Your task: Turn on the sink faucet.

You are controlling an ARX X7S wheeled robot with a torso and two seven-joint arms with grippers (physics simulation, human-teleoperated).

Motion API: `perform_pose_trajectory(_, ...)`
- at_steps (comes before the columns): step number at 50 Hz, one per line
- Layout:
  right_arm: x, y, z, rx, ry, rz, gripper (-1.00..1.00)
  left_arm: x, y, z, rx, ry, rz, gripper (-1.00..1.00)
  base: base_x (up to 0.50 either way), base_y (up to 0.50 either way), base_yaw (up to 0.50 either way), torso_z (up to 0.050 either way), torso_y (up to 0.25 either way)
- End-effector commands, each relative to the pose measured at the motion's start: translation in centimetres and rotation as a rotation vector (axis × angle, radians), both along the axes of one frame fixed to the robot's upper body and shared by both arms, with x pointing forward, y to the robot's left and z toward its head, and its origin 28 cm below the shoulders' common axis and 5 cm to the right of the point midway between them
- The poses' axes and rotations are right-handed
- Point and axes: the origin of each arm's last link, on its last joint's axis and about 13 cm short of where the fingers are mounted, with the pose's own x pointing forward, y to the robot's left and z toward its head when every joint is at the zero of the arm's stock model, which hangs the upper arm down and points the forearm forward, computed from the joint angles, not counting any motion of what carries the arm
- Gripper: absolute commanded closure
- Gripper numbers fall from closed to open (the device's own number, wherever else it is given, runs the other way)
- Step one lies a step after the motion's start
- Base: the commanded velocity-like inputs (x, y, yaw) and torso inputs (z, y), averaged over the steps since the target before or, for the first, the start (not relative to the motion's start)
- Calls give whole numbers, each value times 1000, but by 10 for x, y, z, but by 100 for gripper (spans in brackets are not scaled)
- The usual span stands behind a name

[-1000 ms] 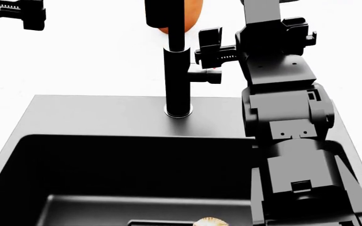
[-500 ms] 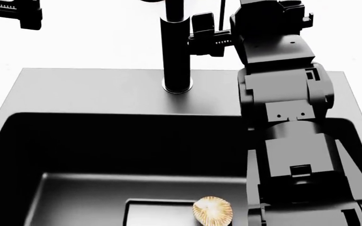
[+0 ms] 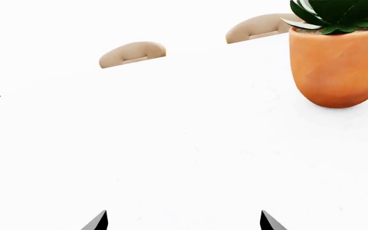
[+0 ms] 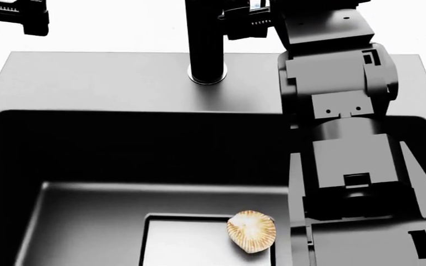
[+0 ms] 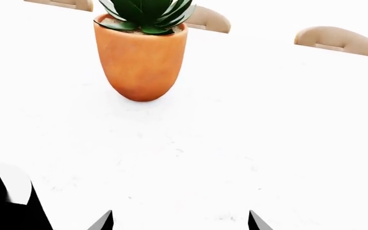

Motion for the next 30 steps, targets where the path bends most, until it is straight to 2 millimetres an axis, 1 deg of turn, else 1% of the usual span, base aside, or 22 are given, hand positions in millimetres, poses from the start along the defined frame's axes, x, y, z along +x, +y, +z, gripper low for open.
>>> perform_pose_trajectory(1,0,3,3,15,-15,-24,-100,0,-3,3,-39,-7,-31,-100,0,0,0,0,0)
perform_pose_trajectory(7,0,0,-9,4,20,-30,-100,0,-3,-1,-60,11,-10,-100,0,0,0,0,0)
perform_pose_trajectory(12,0,-7,-2,18,-5,-71,-100,0,-3,0,-68,8,0,-100,0,0,0,0,0)
perform_pose_trajectory(16,0,-12,-5,17,-1,-91,-100,0,-4,1,-93,5,4,-100,0,0,0,0,0)
perform_pose_trajectory(22,0,-19,-7,25,1,-137,-100,0,-5,-1,-82,9,3,-100,0,0,0,0,0)
perform_pose_trajectory(27,0,-21,-9,27,2,-146,-100,0,-4,1,-82,8,2,-100,0,0,0,0,0)
perform_pose_trajectory(30,0,-23,-11,26,5,-155,-100,1,-6,-3,-84,11,3,-100,0,0,0,0,0)
